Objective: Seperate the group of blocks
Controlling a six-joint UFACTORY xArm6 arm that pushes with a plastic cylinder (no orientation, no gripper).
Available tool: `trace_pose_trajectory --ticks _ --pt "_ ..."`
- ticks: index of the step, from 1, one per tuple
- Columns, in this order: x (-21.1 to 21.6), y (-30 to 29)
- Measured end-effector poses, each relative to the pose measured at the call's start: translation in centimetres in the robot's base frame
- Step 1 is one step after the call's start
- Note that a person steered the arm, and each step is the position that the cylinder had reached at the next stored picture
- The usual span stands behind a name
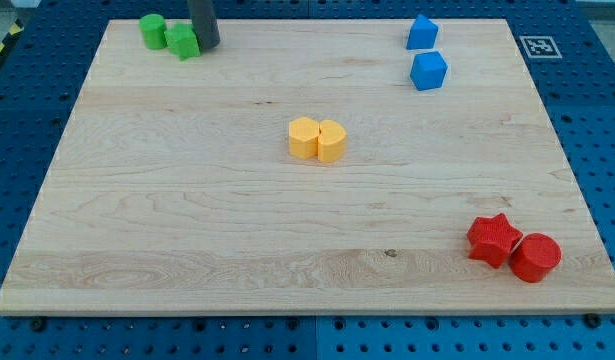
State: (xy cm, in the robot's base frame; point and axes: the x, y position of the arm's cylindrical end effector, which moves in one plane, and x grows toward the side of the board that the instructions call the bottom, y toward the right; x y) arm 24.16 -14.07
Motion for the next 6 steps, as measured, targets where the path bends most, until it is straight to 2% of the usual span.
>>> trace_pose_trajectory --ticks 2,4,6 --pt "3.0 6.5" --pt "3.2 6.7" --pt "3.6 17.3"
